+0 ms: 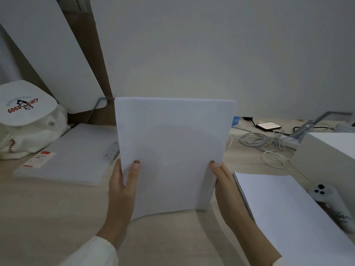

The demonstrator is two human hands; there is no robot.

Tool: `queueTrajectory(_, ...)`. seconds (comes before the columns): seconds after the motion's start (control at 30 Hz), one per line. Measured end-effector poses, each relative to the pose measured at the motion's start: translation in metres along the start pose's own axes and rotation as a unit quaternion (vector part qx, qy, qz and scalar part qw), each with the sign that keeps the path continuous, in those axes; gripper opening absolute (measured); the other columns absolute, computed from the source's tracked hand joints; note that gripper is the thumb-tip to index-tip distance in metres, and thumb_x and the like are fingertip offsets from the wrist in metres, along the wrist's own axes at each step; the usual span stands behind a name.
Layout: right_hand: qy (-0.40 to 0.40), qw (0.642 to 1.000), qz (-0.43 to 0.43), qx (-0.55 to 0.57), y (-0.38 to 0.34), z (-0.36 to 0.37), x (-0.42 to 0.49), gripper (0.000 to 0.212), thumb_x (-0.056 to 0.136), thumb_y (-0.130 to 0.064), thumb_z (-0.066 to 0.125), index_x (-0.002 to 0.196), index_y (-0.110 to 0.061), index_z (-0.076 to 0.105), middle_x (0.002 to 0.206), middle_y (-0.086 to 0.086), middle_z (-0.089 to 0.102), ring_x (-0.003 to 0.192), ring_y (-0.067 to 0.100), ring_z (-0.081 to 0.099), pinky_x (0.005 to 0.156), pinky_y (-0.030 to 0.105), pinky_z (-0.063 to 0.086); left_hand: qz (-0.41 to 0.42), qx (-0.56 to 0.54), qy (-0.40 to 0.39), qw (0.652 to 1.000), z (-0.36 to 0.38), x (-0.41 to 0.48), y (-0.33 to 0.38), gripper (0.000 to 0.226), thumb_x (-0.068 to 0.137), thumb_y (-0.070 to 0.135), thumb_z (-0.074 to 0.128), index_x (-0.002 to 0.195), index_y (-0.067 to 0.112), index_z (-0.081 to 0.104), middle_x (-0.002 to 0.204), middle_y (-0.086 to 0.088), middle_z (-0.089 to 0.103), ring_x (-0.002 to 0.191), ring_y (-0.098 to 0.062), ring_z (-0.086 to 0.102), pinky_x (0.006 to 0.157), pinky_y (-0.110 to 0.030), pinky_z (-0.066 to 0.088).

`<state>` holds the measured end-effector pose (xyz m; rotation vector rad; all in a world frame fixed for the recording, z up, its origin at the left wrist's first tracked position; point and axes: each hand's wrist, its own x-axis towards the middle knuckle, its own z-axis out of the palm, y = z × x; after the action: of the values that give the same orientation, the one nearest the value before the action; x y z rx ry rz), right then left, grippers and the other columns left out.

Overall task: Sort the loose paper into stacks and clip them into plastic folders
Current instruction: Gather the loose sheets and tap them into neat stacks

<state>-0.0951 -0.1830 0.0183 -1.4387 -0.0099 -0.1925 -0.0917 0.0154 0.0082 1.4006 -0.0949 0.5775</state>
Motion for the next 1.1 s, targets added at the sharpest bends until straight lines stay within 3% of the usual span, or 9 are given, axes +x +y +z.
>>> queueTrajectory(0.1, 0.008, 0.999, 0.019, -0.027, 0.008, 0.000, -0.004, 0.025, 0.097, -0.026, 0.041, 0.107, -0.037, 0.060, 0.106, -0.019, 0.069, 0.100, -0.008, 0.062, 0.084, 0.017, 0.047, -0.018, 0.007, 0.009, 1.000, 0.000, -0.006, -0.008, 0.020, 0.093, 0.018, 0.051, 0.107, 0.031, 0.056, 0.099, 0.013, 0.067, 0.090, 0.011, 0.062, 0.081, -0.011, 0.051)
queueTrajectory(0.23, 0.029, 0.997, 0.010, -0.076, 0.003, -0.004, -0.001, 0.024, 0.098, -0.025, 0.041, 0.104, -0.033, 0.063, 0.100, -0.020, 0.068, 0.090, -0.011, 0.061, 0.078, 0.011, 0.048, -0.026, 0.022, 0.010, 0.999, 0.007, -0.007, 0.002, 0.021, 0.094, 0.017, 0.047, 0.101, 0.035, 0.055, 0.102, 0.015, 0.063, 0.089, 0.011, 0.062, 0.079, -0.010, 0.051)
queueTrajectory(0.33, 0.066, 0.989, 0.007, -0.130, -0.011, -0.019, 0.002, 0.025, 0.096, -0.024, 0.043, 0.093, -0.010, 0.064, 0.083, -0.003, 0.065, 0.077, 0.008, 0.060, 0.065, 0.023, 0.045, -0.050, 0.025, -0.008, 0.998, 0.020, -0.009, 0.010, 0.018, 0.094, 0.023, 0.048, 0.106, 0.036, 0.054, 0.109, 0.014, 0.062, 0.100, 0.000, 0.060, 0.089, -0.024, 0.047)
queueTrajectory(0.4, 0.088, 0.984, 0.015, -0.157, -0.020, -0.038, 0.001, 0.023, 0.095, -0.023, 0.045, 0.090, -0.007, 0.060, 0.081, 0.006, 0.063, 0.074, 0.018, 0.058, 0.064, 0.030, 0.042, -0.094, 0.025, -0.030, 0.995, 0.036, -0.014, 0.011, 0.015, 0.095, 0.026, 0.046, 0.108, 0.032, 0.053, 0.110, 0.009, 0.063, 0.102, -0.010, 0.060, 0.092, -0.033, 0.047)
queueTrajectory(0.5, 0.133, 0.970, 0.025, -0.203, -0.030, -0.075, -0.005, 0.021, 0.095, -0.021, 0.045, 0.079, -0.024, 0.059, 0.079, 0.000, 0.065, 0.069, 0.017, 0.061, 0.062, 0.030, 0.045, -0.159, 0.035, -0.084, 0.983, 0.069, -0.027, 0.008, 0.009, 0.097, 0.028, 0.041, 0.100, 0.027, 0.050, 0.100, 0.007, 0.062, 0.096, -0.014, 0.060, 0.086, -0.035, 0.047)
queueTrajectory(0.6, 0.163, 0.954, 0.056, -0.245, -0.033, -0.121, -0.015, 0.021, 0.094, -0.021, 0.045, 0.077, -0.023, 0.057, 0.074, 0.000, 0.062, 0.066, 0.017, 0.057, 0.061, 0.029, 0.041, -0.208, 0.030, -0.163, 0.964, 0.107, -0.043, 0.003, 0.005, 0.097, 0.026, 0.042, 0.096, 0.027, 0.047, 0.096, 0.008, 0.061, 0.089, -0.010, 0.059, 0.077, -0.030, 0.047)
queueTrajectory(0.77, 0.228, 0.911, 0.119, -0.322, -0.029, -0.207, -0.026, 0.017, 0.092, -0.015, 0.049, 0.087, -0.005, 0.061, 0.077, 0.011, 0.056, 0.067, 0.024, 0.051, 0.063, 0.031, 0.036, -0.283, 0.046, -0.299, 0.910, 0.167, -0.077, -0.014, 0.030, 0.069, 0.037, 0.056, 0.097, 0.027, 0.047, 0.110, -0.001, 0.064, 0.104, -0.026, 0.062, 0.097, -0.050, 0.046)
queueTrajectory(0.93, 0.261, 0.871, 0.159, -0.384, -0.018, -0.259, -0.028, 0.022, 0.091, -0.009, 0.047, 0.096, 0.007, 0.061, 0.087, 0.025, 0.061, 0.072, 0.031, 0.053, 0.059, 0.031, 0.033, -0.305, 0.071, -0.381, 0.870, 0.201, -0.101, -0.035, 0.029, 0.080, 0.022, 0.050, 0.106, 0.016, 0.060, 0.114, -0.010, 0.064, 0.103, -0.026, 0.062, 0.099, -0.048, 0.045)
queueTrajectory(1.1, 0.271, 0.845, 0.182, -0.422, -0.004, -0.281, -0.020, 0.027, 0.091, -0.006, 0.045, 0.105, 0.014, 0.056, 0.105, 0.034, 0.062, 0.099, 0.046, 0.057, 0.066, 0.032, 0.032, -0.270, 0.166, -0.367, 0.875, 0.221, -0.111, -0.058, 0.031, 0.087, 0.018, 0.051, 0.117, 0.015, 0.059, 0.132, -0.001, 0.030, 0.121, -0.016, 0.035, 0.099, -0.026, 0.037)
